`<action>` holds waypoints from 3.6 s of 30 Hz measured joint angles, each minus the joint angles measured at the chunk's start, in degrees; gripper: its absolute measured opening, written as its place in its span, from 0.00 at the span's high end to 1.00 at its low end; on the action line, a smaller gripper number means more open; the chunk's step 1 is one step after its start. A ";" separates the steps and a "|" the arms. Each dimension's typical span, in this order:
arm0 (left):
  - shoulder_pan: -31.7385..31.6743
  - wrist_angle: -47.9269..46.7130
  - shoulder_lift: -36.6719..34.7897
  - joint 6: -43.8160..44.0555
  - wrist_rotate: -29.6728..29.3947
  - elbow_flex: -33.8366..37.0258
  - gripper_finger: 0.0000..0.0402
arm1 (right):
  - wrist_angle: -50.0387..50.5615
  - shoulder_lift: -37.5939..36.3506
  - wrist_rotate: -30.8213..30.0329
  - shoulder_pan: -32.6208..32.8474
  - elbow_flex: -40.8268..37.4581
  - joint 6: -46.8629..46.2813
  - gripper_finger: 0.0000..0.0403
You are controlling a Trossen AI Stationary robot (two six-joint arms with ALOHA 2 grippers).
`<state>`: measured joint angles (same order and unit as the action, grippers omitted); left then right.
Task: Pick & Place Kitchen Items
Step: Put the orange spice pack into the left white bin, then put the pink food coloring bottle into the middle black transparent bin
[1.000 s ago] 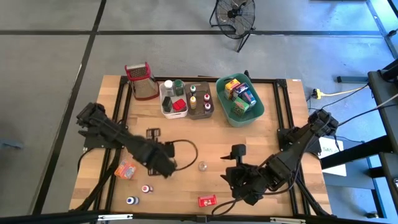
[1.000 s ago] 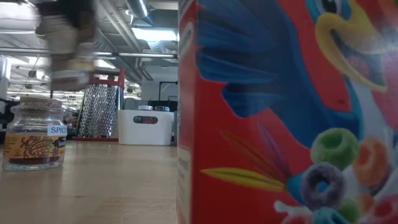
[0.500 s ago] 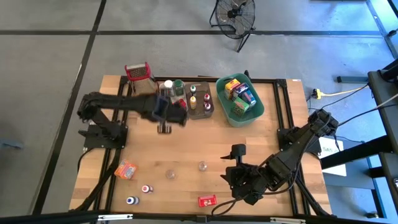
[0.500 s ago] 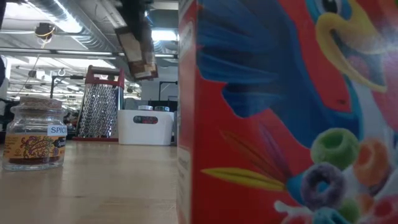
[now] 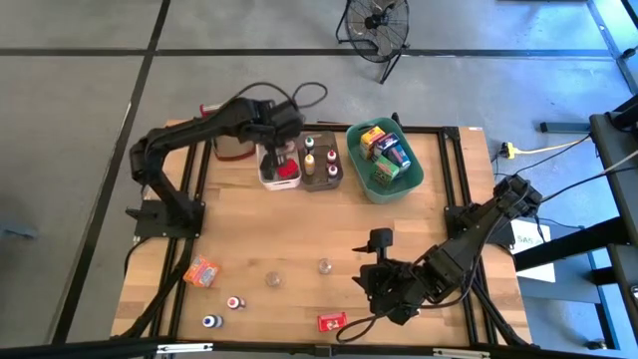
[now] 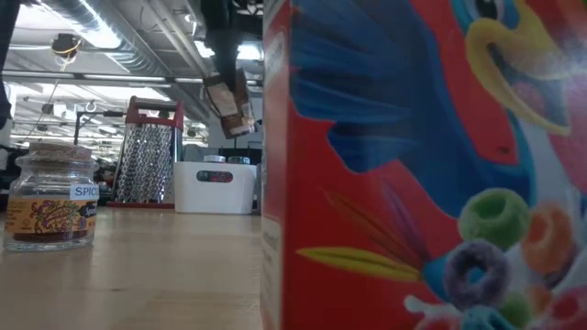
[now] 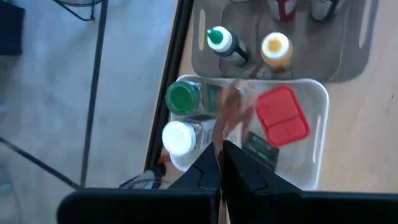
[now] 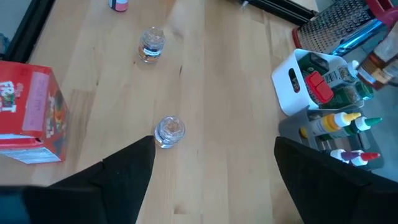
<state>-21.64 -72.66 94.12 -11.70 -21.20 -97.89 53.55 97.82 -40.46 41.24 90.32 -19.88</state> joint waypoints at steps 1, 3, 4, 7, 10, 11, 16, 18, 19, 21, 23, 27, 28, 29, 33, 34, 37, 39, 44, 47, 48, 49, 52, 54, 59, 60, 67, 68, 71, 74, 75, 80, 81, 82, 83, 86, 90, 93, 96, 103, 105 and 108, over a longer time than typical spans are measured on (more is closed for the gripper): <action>-0.74 0.79 0.44 -0.45 0.48 0.00 0.99 | 0.05 0.00 -0.02 0.00 0.00 0.58 0.17; -1.78 1.37 1.40 -1.49 1.27 0.00 0.99 | 0.04 0.00 0.00 0.02 0.00 1.13 0.17; -2.20 1.29 1.98 -1.79 1.23 0.00 0.99 | 0.04 0.00 0.00 0.02 0.00 1.24 0.17; -3.17 1.29 3.76 -2.11 1.10 0.00 0.99 | 0.11 0.00 0.02 0.02 0.02 1.25 0.17; -3.33 1.35 4.92 -2.69 1.23 0.00 0.99 | 0.47 0.00 0.02 0.02 0.02 1.25 0.17; -3.31 1.34 5.31 -3.02 1.23 0.00 0.99 | 0.47 0.00 0.04 0.02 0.02 1.25 0.17; -3.60 1.36 7.52 -3.60 1.62 0.00 0.99 | 0.45 0.00 0.10 0.02 0.02 1.25 0.17; -3.95 1.35 8.44 -3.64 1.96 0.00 0.99 | 0.27 0.00 0.16 0.02 0.02 1.25 0.17; -4.11 1.35 8.86 -3.66 2.11 0.00 0.99 | 0.20 0.01 0.17 0.02 0.02 1.25 0.17; -4.49 1.38 9.65 -3.64 2.04 0.00 0.99 | 0.04 0.02 0.17 0.02 0.02 1.19 0.17; -5.02 1.38 10.21 -3.55 2.08 0.00 0.99 | 0.04 0.02 0.17 0.02 0.02 1.03 0.17; -5.98 1.37 10.88 -3.24 3.35 0.00 0.99 | 0.04 0.02 0.17 0.02 0.02 1.03 0.17; -6.08 1.36 11.16 -3.24 3.33 0.00 0.99 | 0.04 0.02 0.17 0.02 0.02 1.01 0.17; -6.24 1.40 11.39 -3.26 3.29 0.00 0.99 | 0.06 0.02 0.15 0.02 0.02 1.03 0.17; -6.54 1.58 12.38 -3.84 3.47 0.00 0.99 | 0.15 0.02 0.17 0.02 0.02 1.05 0.17; -6.60 1.71 12.58 -3.97 3.63 0.00 0.99 | 0.24 0.02 0.17 0.02 0.02 1.05 0.17; -6.99 2.57 13.45 -4.55 4.25 0.00 0.99 | 0.26 0.02 0.15 0.02 0.02 1.23 0.17; -7.32 2.47 14.18 -4.55 4.44 0.00 0.99 | 0.26 0.02 0.15 0.02 0.02 1.24 0.17; -8.39 2.25 16.00 -4.54 5.59 0.00 0.99 | 0.26 0.04 0.15 0.02 0.02 1.27 0.17; -8.94 2.25 17.10 -4.35 6.37 0.00 0.99 | 0.26 0.04 0.15 0.03 0.02 1.27 0.17; -9.01 2.29 17.40 -4.12 6.37 0.00 0.99 | 0.28 0.04 0.15 0.02 0.02 1.27 0.17; -9.10 2.44 17.70 -4.10 6.45 0.00 0.99 | 0.28 0.04 0.15 0.04 0.02 1.27 0.17; -9.56 2.55 18.29 -4.25 8.81 0.00 0.99 | 0.31 0.04 0.15 0.04 0.02 1.27 0.17; -9.83 2.64 18.39 -4.99 11.06 0.00 0.99 | 0.32 0.04 0.15 0.04 0.02 1.27 0.17; -10.08 4.54 18.43 -5.41 13.42 0.00 0.99 | 0.36 0.04 0.14 0.04 0.02 1.30 0.17; -10.08 4.89 18.43 -5.41 13.45 0.00 0.99 | 0.35 0.04 0.13 0.04 0.02 1.30 0.17; -10.08 5.30 18.43 -4.44 13.83 0.00 0.94 | 0.28 0.04 0.13 0.03 0.02 1.30 0.17; -10.08 5.29 18.43 -4.03 13.82 0.00 0.93 | 0.28 0.04 0.13 0.04 0.02 1.30 0.17; -10.08 5.31 18.43 -3.20 13.76 0.00 0.90 | 0.28 0.04 0.13 0.04 0.02 1.30 0.17; -10.08 5.30 18.43 -2.75 13.76 0.00 0.86 | 0.28 0.04 0.13 0.04 0.02 1.30 0.17; -10.08 5.30 18.43 -1.81 13.74 0.00 0.84 | 0.28 0.04 0.13 0.04 0.02 1.30 0.17; -10.41 5.69 18.43 2.09 13.23 0.00 0.74 | 0.26 0.04 0.13 0.04 0.02 1.30 0.17; -10.44 5.71 18.43 2.13 13.21 0.00 0.72 | 0.26 0.04 0.13 0.04 0.02 1.30 0.17; -10.46 5.79 18.43 2.13 13.21 0.00 0.69 | 0.26 0.04 0.13 0.03 0.02 1.30 0.17; -10.46 6.05 18.43 2.09 13.19 0.00 0.67 | 0.26 0.04 0.13 0.04 0.02 1.30 0.17; -10.42 6.84 18.43 2.07 13.23 0.00 0.60 | 0.26 0.04 0.13 0.04 0.02 1.30 0.17; -10.35 6.90 18.42 -0.22 12.24 0.00 0.54 | 0.26 0.04 0.13 0.04 0.02 1.30 0.17; -10.02 4.04 18.32 0.00 11.03 -1.14 0.52 | 0.26 0.04 0.13 0.04 0.02 1.30 0.17; -9.00 -1.19 18.28 1.54 10.73 -4.77 0.52 | 0.41 0.04 0.13 0.04 0.02 1.30 0.17; -4.88 -14.25 18.06 10.04 14.27 -14.07 0.52 | 0.64 0.04 0.15 0.02 0.04 1.30 0.17; -3.83 -16.43 18.03 11.89 14.34 -15.16 0.52 | 0.66 0.04 0.18 0.04 0.04 1.13 0.17; -2.41 -17.34 18.05 11.22 14.46 -15.29 0.52 | 0.67 0.04 1.07 0.06 0.04 0.86 0.17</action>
<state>-24.05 -90.00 112.17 -0.48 -6.74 -113.17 54.22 97.86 -39.39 41.30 90.37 -19.02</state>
